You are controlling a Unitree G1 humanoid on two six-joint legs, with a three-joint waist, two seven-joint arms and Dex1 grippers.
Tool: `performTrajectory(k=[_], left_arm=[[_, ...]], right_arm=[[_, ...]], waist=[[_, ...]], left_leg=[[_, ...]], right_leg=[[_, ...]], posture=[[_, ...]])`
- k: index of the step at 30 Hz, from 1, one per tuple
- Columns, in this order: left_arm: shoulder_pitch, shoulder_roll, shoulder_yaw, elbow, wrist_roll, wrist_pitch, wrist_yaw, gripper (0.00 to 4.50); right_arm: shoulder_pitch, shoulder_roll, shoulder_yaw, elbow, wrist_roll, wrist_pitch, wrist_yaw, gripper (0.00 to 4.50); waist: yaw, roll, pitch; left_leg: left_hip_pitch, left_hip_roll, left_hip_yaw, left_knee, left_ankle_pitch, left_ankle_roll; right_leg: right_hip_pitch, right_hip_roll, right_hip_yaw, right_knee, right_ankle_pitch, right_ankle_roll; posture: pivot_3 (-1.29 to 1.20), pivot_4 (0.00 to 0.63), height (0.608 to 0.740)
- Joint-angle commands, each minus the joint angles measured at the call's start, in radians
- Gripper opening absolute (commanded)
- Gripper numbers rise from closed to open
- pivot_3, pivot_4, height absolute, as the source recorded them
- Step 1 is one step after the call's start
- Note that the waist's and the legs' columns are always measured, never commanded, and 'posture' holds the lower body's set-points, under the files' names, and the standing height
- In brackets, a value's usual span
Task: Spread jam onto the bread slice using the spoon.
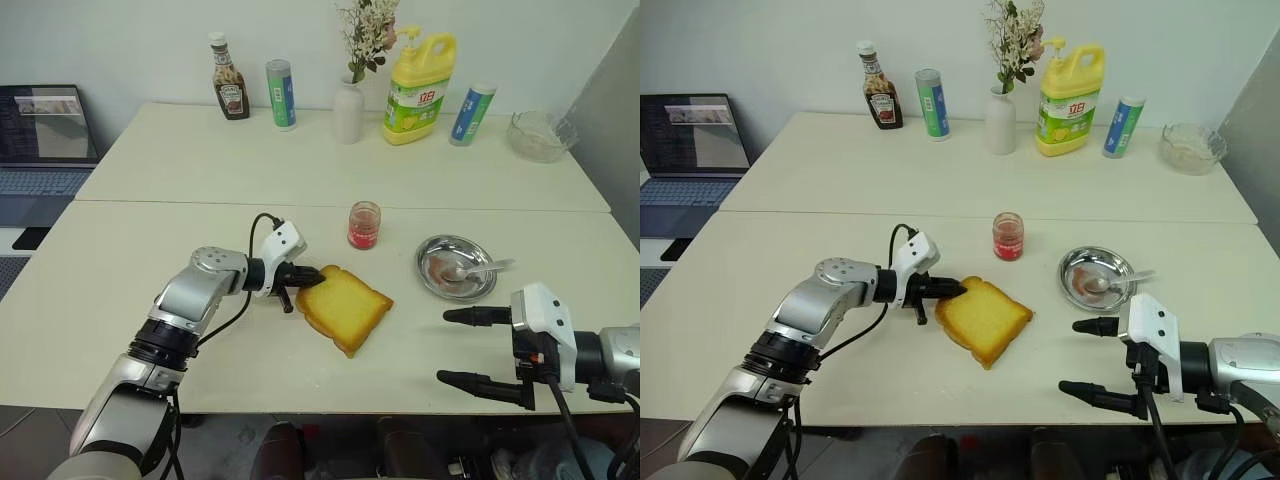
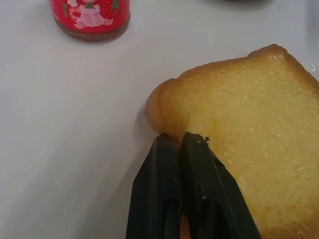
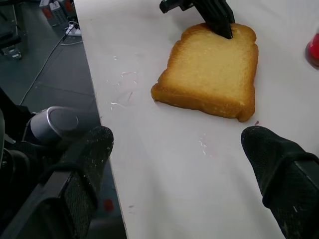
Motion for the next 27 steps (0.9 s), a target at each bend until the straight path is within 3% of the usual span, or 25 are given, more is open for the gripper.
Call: performTrajectory(k=[1, 3, 6, 17, 25, 27], left_arm=[[-0.007, -0.003, 0.015, -0.041, 0.001, -0.006, -0.014, 0.04], [0.003, -0.003, 0.016, -0.054, 0.006, -0.004, -0.008, 0.04], [0.004, -0.009, 0.027, -0.054, 0.008, 0.011, 0.015, 0.77], [0.032, 0.041, 0.09, -0.064, 0.07, -0.13, 0.093, 4.29], [0.111, 0.095, 0.185, -0.237, 0.042, -0.308, 0.07, 4.29], [0.143, 0.134, 0.185, -0.364, -0.019, -0.291, -0.017, 4.41]], right_arm=[[-0.012, 0.001, -0.02, -0.026, 0.009, -0.016, -0.006, 4.5], [-0.017, 0.0, -0.021, -0.024, 0.012, -0.014, -0.006, 4.5], [-0.028, 0.004, -0.022, -0.017, 0.02, -0.01, -0.011, 4.5], [-0.016, 0.002, -0.088, 0.021, -0.009, -0.039, 0.016, 4.5], [0.027, 0.122, -0.221, 0.026, -0.025, -0.028, -0.143, 4.5], [0.05, 0.224, -0.282, 0.025, -0.021, -0.032, -0.252, 4.5]], waist=[[0.0, 0.0, 0.0], [0.0, 0.0, 0.0], [0.0, 0.0, 0.0], [0.0, 0.0, 0.0], [0.006, 0.0, 0.0], [0.008, -0.002, -0.001]], left_leg=[[0.0, 0.0, 0.0, 0.0, 0.0, 0.0], [0.0, 0.0, 0.0, 0.0, 0.0, 0.0], [0.0, 0.0, 0.0, 0.0, 0.0, 0.0], [0.0, 0.0, 0.0, 0.0, 0.0, 0.0], [0.0, 0.0, 0.0, 0.0, 0.0, 0.0], [0.0, 0.0, 0.0, 0.0, 0.0, 0.0]], right_leg=[[0.0, 0.0, 0.0, 0.0, 0.0, 0.0], [0.0, 0.0, 0.0, 0.0, 0.0, 0.0], [0.0, 0.0, 0.0, 0.0, 0.0, 0.0], [0.0, 0.0, 0.0, 0.0, 0.0, 0.0], [0.0, -0.001, 0.0, 0.0, 0.0, -0.001], [0.0, -0.001, 0.0, 0.0, 0.0, -0.001]], posture=[[0.0, 0.15, 0.74], [0.0, 0.15, 0.74], [0.0, 0.15, 0.74], [0.0, 0.15, 0.74], [0.0, 0.15, 0.74], [0.0, 0.15, 0.74]])
